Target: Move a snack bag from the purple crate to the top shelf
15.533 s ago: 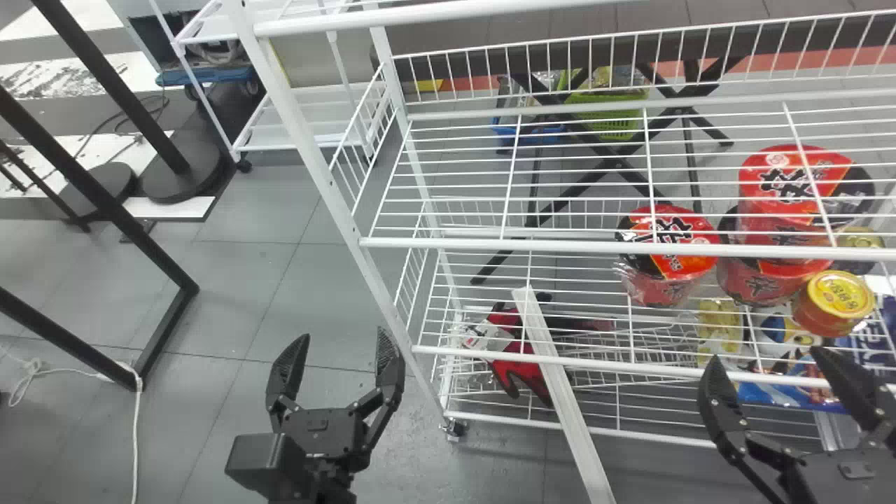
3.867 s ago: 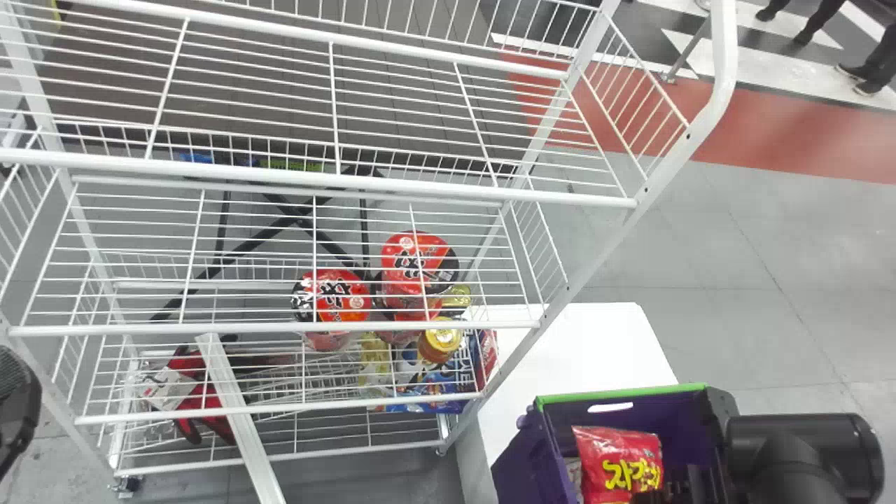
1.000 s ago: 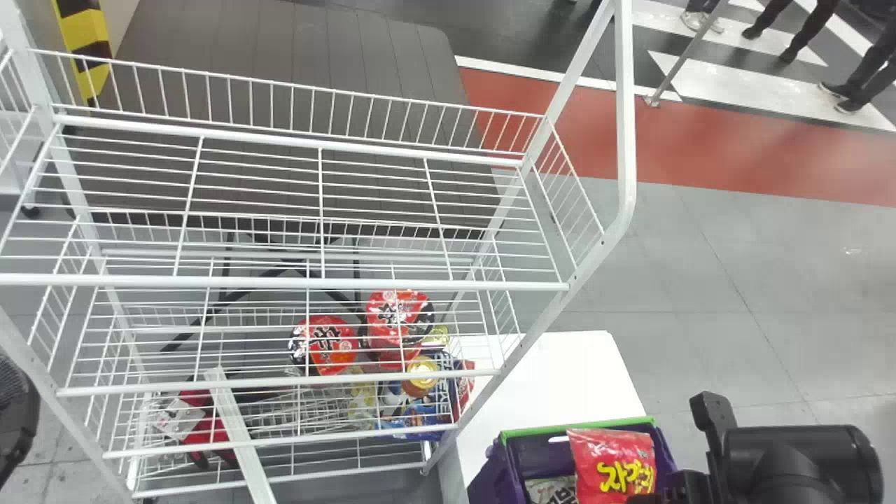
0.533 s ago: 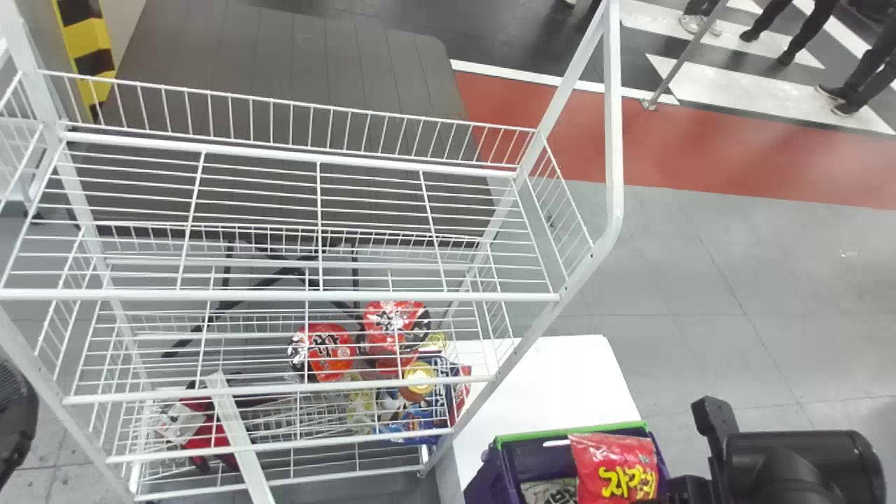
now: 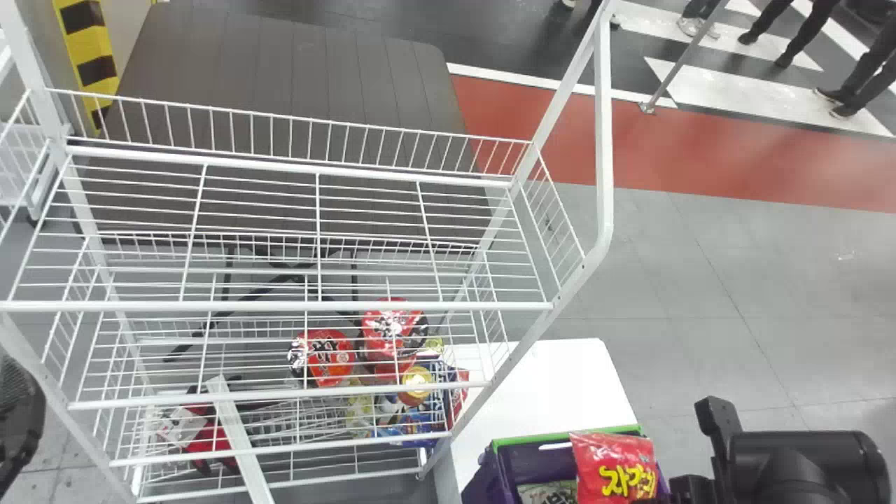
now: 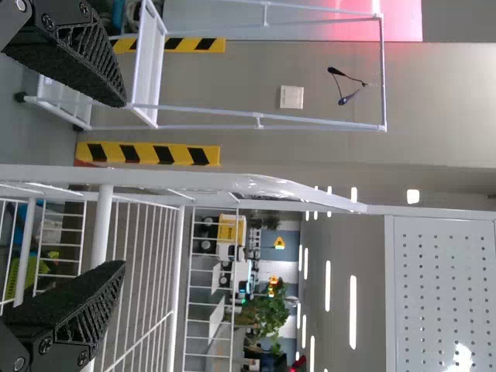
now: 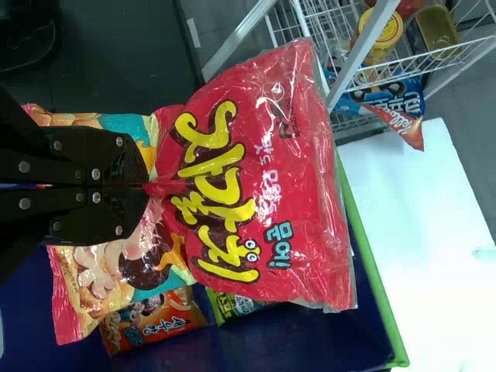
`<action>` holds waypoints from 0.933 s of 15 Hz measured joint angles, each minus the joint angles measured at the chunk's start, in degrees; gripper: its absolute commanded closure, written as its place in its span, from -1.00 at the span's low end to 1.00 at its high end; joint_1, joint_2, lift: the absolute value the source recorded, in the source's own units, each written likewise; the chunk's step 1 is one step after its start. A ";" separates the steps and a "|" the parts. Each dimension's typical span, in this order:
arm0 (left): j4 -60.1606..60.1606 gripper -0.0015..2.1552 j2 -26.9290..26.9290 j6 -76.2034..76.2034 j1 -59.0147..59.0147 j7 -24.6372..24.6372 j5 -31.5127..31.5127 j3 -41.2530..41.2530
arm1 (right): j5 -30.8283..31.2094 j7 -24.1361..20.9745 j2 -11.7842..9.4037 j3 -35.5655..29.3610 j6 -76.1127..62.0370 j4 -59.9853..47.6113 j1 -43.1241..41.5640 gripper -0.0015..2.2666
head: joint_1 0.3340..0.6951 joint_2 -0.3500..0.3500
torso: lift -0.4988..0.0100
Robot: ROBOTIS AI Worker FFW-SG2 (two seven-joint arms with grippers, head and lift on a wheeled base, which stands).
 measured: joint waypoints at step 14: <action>-0.40 -0.93 0.02 -0.92 0.78 0.26 -0.21 -0.02 | -1.84 24.75 15.00 -5.08 24.26 -45.32 11.29 0.82 | 1.00 -0.45 | 0.96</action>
